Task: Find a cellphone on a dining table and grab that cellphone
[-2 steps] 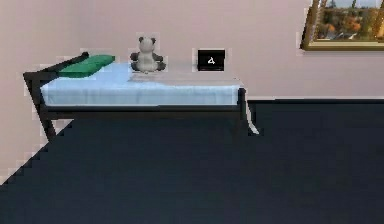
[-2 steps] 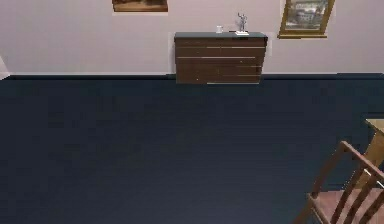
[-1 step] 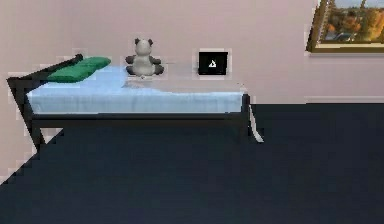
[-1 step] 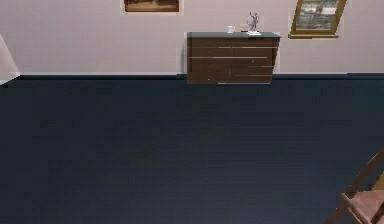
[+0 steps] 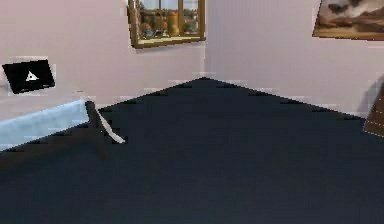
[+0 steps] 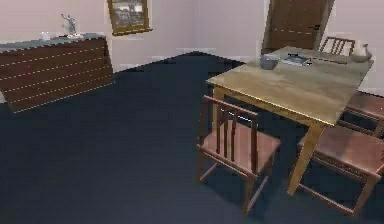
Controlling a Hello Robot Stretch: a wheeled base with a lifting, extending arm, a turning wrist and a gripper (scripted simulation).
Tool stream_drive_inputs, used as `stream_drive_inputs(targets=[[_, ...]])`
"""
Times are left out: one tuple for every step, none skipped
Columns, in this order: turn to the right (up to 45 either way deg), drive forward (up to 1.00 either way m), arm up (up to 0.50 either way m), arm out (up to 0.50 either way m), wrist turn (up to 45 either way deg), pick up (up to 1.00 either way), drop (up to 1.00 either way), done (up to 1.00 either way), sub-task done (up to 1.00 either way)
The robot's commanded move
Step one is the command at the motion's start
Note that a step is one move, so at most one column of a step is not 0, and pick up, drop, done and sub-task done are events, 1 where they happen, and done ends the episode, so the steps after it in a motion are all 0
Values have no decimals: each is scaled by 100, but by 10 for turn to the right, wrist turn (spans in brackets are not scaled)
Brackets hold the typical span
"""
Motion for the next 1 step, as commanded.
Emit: stream_drive_inputs(targets=[[450,0,0,0,0,0,0,0,0]])
